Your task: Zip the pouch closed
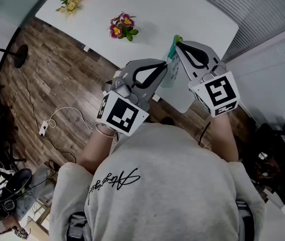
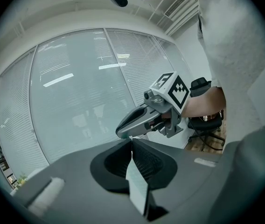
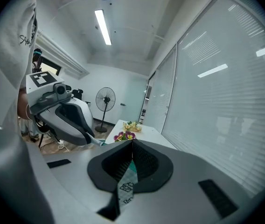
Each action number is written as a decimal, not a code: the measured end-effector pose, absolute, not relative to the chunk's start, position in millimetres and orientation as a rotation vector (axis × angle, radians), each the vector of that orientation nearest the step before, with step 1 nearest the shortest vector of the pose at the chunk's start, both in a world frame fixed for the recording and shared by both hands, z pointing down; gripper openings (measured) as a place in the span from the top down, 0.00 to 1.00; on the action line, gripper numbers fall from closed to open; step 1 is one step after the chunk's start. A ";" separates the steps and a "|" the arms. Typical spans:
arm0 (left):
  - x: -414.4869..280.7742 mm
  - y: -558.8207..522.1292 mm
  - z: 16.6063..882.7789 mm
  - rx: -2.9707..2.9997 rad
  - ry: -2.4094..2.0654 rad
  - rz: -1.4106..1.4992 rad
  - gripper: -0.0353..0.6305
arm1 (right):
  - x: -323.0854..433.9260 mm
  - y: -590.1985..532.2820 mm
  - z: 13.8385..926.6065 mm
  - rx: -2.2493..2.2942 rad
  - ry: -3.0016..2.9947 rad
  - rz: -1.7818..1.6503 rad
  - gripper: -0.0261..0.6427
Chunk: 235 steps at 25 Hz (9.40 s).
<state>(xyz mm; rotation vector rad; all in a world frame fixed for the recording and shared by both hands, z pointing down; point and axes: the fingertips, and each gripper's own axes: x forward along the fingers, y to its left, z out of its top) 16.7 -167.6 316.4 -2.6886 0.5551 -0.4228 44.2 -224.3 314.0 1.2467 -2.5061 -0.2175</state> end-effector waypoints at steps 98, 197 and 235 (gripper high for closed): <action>-10.2 -168.3 308.0 -2.731 0.492 -0.390 0.94 | 95.2 -293.8 318.8 1.494 -2.276 -0.252 0.95; 24.4 -257.7 439.3 -2.804 1.050 -0.739 0.94 | 178.4 -285.0 444.3 1.298 -2.469 0.076 0.95; 3.3 -267.0 502.8 -2.781 1.126 -0.966 0.94 | 151.3 -308.4 491.4 1.153 -2.380 0.126 0.95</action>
